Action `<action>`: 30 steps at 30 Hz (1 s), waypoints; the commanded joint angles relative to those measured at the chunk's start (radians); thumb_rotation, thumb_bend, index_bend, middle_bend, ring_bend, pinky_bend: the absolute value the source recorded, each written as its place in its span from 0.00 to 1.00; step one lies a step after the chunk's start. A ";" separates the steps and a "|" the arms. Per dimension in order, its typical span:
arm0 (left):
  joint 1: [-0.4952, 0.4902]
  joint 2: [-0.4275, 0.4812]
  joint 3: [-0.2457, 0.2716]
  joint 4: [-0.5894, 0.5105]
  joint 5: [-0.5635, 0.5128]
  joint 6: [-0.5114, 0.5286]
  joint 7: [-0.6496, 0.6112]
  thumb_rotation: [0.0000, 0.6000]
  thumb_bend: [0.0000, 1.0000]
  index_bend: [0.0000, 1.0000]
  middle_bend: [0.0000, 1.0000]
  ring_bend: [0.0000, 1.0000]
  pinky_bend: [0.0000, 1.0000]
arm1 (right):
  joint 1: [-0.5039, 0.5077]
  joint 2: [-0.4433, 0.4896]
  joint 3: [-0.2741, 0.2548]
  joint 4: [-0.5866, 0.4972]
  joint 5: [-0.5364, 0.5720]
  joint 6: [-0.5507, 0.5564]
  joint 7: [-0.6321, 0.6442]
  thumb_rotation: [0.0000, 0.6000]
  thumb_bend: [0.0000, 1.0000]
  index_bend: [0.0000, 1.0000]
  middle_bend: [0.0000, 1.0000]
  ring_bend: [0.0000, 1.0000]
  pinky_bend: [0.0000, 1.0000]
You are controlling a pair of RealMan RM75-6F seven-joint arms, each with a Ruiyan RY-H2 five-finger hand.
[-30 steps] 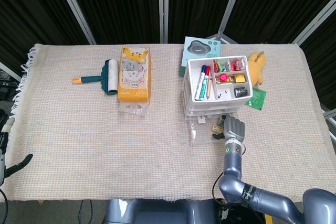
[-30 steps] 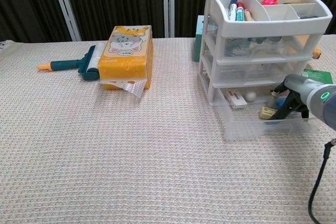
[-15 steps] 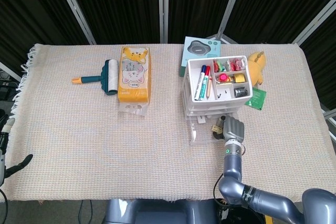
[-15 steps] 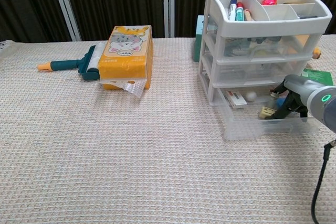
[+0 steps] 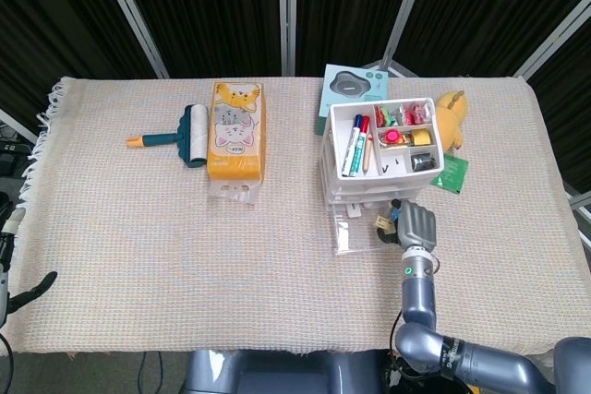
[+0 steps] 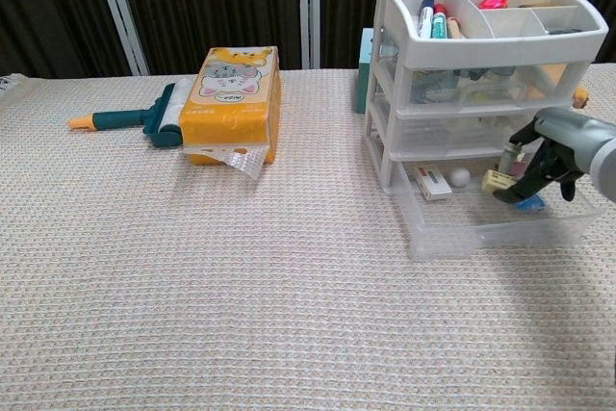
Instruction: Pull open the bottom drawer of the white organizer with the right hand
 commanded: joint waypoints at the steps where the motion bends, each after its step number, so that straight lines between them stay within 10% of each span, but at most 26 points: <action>1: 0.001 0.000 0.001 0.000 0.002 0.002 0.001 1.00 0.04 0.00 0.00 0.00 0.00 | -0.032 0.054 -0.014 -0.070 -0.055 0.032 0.033 1.00 0.29 0.57 1.00 1.00 0.69; 12: 0.003 -0.005 0.002 0.001 0.007 0.006 0.014 1.00 0.04 0.00 0.00 0.00 0.00 | -0.118 0.200 -0.026 -0.137 -0.136 0.087 0.115 1.00 0.29 0.56 1.00 1.00 0.69; 30: -0.009 -0.022 0.004 -0.014 0.011 -0.016 0.074 1.00 0.04 0.00 0.00 0.00 0.00 | -0.198 0.253 -0.036 0.181 -0.042 -0.139 0.316 1.00 0.25 0.46 1.00 1.00 0.69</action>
